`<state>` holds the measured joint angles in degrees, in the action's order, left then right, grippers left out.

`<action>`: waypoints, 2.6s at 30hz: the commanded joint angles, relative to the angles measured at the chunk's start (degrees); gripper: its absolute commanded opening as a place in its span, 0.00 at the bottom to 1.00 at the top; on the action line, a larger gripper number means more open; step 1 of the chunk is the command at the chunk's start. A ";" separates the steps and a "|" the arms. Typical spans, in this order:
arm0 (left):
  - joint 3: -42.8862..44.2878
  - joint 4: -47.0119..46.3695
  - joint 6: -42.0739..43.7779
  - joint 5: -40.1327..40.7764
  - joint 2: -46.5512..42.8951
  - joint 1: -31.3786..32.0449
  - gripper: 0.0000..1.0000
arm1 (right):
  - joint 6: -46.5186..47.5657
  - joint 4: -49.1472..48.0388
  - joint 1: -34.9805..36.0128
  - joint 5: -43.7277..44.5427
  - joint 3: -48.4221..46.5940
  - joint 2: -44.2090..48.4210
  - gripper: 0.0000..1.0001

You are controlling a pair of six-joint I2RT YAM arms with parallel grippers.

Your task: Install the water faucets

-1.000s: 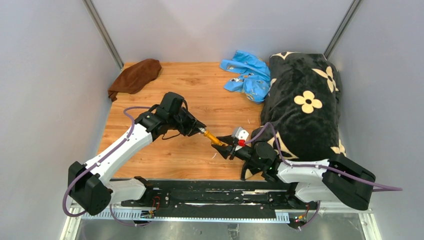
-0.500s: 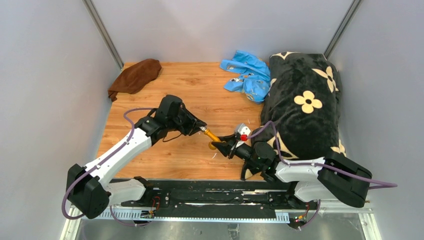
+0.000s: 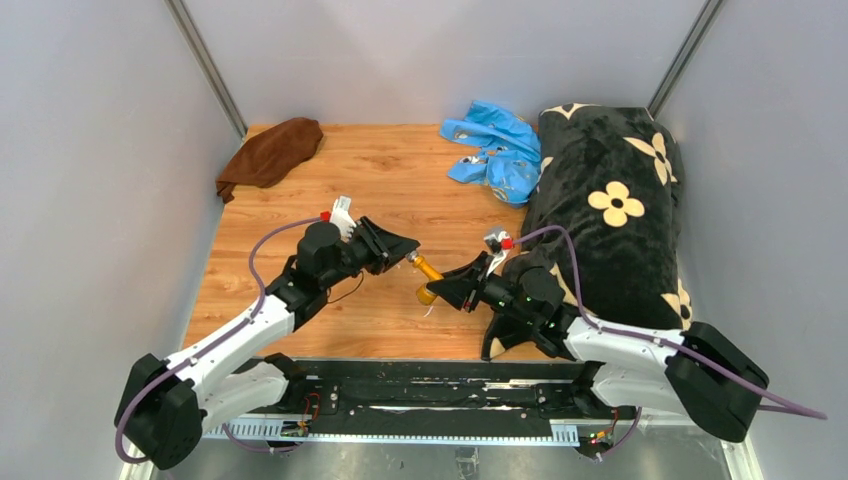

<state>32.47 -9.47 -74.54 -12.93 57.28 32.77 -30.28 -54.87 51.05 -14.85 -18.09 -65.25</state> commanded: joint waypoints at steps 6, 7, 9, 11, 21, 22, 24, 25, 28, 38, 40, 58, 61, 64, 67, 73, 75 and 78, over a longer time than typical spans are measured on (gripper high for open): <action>-9.76 -33.95 2.80 2.47 -4.85 0.80 0.00 | -19.10 -2.59 -2.45 -7.07 -0.64 5.93 0.01; -11.14 -38.43 2.82 2.79 -4.62 0.80 0.00 | -21.49 -4.72 -2.68 -7.08 0.10 5.41 0.01; -13.37 -45.04 2.53 3.58 -4.03 0.80 0.00 | -26.08 -8.80 -2.89 -7.52 1.22 4.00 0.01; -15.25 -50.69 1.91 3.87 -3.28 0.80 0.00 | -30.27 -12.42 -3.04 -8.25 1.80 1.85 0.01; -14.46 -45.73 0.86 4.07 -3.44 0.80 0.00 | -38.30 -22.25 -3.88 -12.61 2.68 -6.48 0.61; -14.35 -44.28 1.01 4.42 -4.01 0.80 0.00 | -38.55 -22.10 -4.08 -12.77 2.82 -6.66 0.66; -14.70 -42.82 1.11 5.65 -5.33 0.80 0.00 | -38.36 -21.55 -4.31 -12.55 3.24 -6.43 0.71; -14.88 -42.22 1.00 6.28 -5.90 0.80 0.00 | -38.03 -20.91 -4.38 -12.05 3.54 -5.95 0.71; -14.75 -40.64 1.07 7.31 -7.25 0.80 0.00 | -35.86 -18.55 -4.46 -10.12 4.59 -4.00 0.73; -14.80 -38.34 -3.47 11.31 -8.42 0.80 0.00 | -26.37 -13.85 -4.38 -3.74 8.91 5.59 0.76; -14.80 -38.25 -4.05 11.98 -8.32 0.80 0.00 | -23.99 -13.22 -4.40 -2.89 9.03 6.57 0.76; -14.87 -37.63 -5.76 13.69 -7.09 1.15 0.00 | -26.57 -36.02 -2.07 -5.77 0.58 -16.03 0.76; -14.80 -37.18 -5.82 13.80 -7.10 1.15 0.00 | -25.25 -36.09 -1.01 -5.20 -0.30 -16.12 0.70; -14.72 -36.45 -5.59 14.11 -7.22 1.15 0.00 | -25.55 -36.09 -0.93 -5.62 -0.37 -15.32 0.62; -13.84 -35.79 -5.30 12.37 -6.64 1.15 0.00 | -25.79 -36.09 -1.03 -6.36 0.05 -14.93 0.71; -14.29 -32.48 -5.05 13.62 -8.90 1.15 0.00 | -26.43 -36.00 -1.08 -6.82 2.23 -13.97 0.71; -13.88 -30.54 -3.45 14.37 -10.12 1.15 0.00 | -27.68 -35.95 -1.08 -7.04 2.82 -13.77 0.69; -12.45 -27.06 -0.82 14.33 -11.15 1.15 0.00 | -30.59 -36.00 -1.03 -9.22 2.42 -14.05 0.66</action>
<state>16.75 -39.20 -79.02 -0.16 48.16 33.85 -57.47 -87.66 49.28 -21.12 -15.92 -79.94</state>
